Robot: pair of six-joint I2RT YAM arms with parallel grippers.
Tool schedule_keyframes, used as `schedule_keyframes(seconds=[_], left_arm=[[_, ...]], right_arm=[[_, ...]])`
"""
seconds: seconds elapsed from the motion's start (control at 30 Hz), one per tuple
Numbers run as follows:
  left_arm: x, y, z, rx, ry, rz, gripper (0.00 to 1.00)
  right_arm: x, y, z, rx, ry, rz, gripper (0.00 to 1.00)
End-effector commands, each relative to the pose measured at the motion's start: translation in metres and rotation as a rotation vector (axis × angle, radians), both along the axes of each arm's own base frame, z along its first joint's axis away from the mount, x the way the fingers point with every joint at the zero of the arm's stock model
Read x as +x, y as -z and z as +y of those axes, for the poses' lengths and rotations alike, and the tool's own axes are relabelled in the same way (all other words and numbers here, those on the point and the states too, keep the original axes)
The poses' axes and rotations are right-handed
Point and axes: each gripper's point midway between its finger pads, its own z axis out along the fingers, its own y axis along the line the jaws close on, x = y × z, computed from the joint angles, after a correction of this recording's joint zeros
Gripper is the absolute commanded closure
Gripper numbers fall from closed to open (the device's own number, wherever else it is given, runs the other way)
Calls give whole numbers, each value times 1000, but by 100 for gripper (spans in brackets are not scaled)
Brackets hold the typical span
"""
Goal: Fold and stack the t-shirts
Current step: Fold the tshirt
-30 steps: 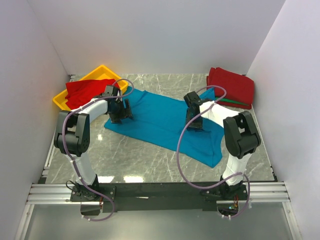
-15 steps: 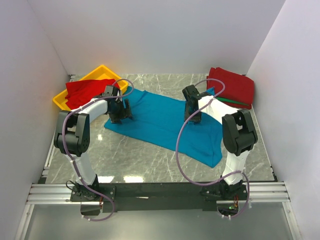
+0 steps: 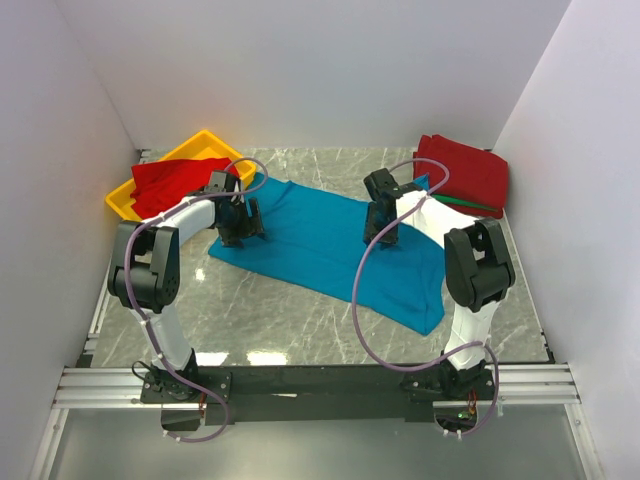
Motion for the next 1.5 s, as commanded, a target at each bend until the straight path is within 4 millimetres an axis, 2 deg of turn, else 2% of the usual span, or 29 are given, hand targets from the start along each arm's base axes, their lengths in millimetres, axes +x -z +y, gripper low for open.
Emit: schedule_keyframes(seconds=[0.0, 0.2, 0.5, 0.73, 0.83, 0.97, 1.17, 1.47], left_arm=[[0, 0, 3, 10, 7, -10, 22], [1, 0, 3, 11, 8, -12, 21], [0, 2, 4, 15, 9, -4, 21], [-4, 4, 3, 14, 10, 1, 21], [-3, 3, 4, 15, 7, 0, 21], [-3, 3, 4, 15, 9, 2, 21], [-2, 3, 4, 13, 10, 3, 21], [-3, 3, 3, 8, 13, 4, 21]], right_arm=[[8, -11, 16, 55, -8, -38, 54], [14, -9, 22, 61, -19, -42, 55], [10, 14, 19, 25, 1, 15, 57], [15, 17, 17, 15, 30, 6, 58], [15, 20, 18, 12, 32, 16, 60], [13, 23, 17, 4, 32, 29, 69], [11, 18, 15, 0, 32, 28, 83], [13, -4, 22, 24, 29, -13, 87]])
